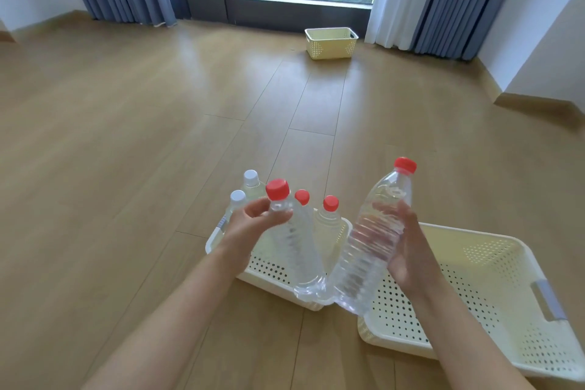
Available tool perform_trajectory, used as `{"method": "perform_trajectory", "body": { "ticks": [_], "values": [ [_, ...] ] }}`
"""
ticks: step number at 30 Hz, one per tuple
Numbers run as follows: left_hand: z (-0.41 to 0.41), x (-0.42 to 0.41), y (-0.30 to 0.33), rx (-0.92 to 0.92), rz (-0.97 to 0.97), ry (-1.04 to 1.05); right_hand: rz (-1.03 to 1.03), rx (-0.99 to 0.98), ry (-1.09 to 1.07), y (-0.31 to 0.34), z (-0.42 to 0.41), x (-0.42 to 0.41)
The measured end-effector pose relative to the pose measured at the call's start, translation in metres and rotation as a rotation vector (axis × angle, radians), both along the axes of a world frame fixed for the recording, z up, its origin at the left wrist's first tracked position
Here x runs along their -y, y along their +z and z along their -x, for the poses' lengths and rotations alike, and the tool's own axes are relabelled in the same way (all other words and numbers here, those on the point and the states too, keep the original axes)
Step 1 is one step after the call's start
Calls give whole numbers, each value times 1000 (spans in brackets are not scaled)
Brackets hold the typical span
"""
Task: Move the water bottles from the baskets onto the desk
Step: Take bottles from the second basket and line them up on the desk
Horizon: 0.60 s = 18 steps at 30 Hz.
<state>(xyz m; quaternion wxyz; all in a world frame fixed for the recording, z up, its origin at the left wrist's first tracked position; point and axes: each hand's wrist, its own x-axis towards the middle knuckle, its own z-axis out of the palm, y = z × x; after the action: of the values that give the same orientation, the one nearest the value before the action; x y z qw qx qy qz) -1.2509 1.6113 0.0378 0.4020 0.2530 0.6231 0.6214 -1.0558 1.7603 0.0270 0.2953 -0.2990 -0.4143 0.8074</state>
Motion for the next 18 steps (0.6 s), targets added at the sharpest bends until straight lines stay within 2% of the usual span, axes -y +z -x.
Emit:
{"method": "perform_trajectory", "body": {
  "ticks": [2,4,6,8,10,13,18],
  "values": [
    [-1,4,22,99,-159,-100,77,-151,118,13,0,1],
    [-8,3,36,265,-206,-28,173,-249,214,20,1,3],
    [-13,3,37,467,-154,37,250,-207,254,22,2,7],
    [-20,7,31,598,-122,-58,273,-169,321,18,2,12],
    [-24,9,23,597,-99,-101,242,-144,391,13,3,22],
    [-25,5,20,628,-148,-110,155,14,377,3,3,31],
    [-10,-5,8,738,-185,-146,78,40,414,-9,9,38]
  ]
}}
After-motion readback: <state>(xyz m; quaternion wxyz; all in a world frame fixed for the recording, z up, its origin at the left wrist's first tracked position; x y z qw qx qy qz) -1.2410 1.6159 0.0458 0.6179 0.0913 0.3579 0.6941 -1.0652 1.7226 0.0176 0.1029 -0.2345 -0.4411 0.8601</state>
